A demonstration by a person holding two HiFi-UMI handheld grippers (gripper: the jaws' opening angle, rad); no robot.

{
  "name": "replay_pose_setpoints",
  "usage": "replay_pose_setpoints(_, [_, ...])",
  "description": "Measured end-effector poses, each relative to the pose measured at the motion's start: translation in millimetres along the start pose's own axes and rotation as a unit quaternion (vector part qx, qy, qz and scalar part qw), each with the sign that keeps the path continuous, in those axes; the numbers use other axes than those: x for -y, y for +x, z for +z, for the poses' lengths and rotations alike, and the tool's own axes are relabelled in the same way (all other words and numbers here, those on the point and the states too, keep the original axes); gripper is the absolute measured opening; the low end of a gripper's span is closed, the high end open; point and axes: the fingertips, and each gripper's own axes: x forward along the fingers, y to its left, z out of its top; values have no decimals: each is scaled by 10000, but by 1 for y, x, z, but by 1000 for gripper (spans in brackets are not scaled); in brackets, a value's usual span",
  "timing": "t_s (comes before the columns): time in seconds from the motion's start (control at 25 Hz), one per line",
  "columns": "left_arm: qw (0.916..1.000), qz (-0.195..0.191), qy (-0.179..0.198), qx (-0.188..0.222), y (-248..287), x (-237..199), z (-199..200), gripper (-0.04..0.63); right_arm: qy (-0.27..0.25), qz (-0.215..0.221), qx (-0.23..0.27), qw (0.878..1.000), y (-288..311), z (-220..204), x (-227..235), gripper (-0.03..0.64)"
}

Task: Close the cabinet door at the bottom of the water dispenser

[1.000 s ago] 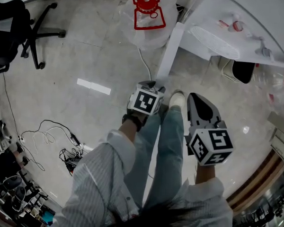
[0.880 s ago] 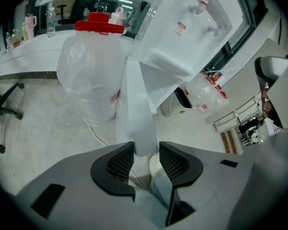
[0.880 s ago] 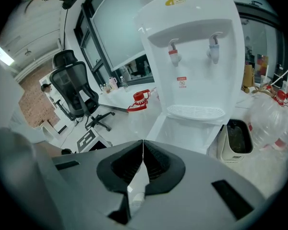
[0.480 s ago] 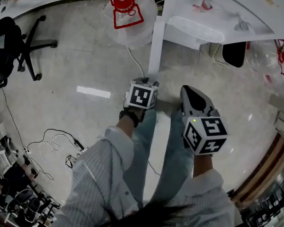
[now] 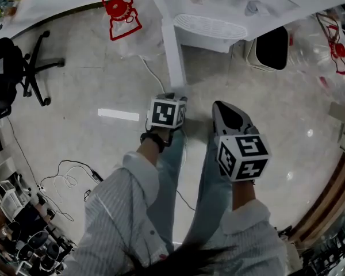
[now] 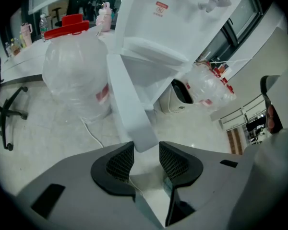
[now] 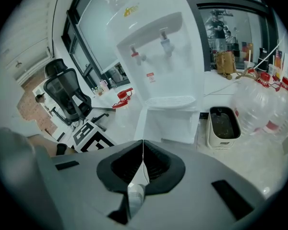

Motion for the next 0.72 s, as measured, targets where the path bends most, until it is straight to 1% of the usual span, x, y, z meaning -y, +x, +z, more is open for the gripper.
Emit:
replay_pose_setpoints(0.2, [9993, 159, -318, 90, 12, 25, 13, 161, 12, 139, -34, 9999, -16, -2, 33, 14])
replay_pose_setpoints(0.36, [9983, 303, -493, 110, 23, 46, 27, 161, -10, 245, -85, 9997, -26, 1, 64, 14])
replay_pose_setpoints(0.52, [9952, 396, -891, 78, 35, 65, 40, 161, -27, 359, -125, 9993, -32, 7, 96, 14])
replay_pose_setpoints(0.72, [9935, 455, -1034, 108, 50, 89, 63, 161, -25, 435, -119, 9990, -37, 23, 135, 15])
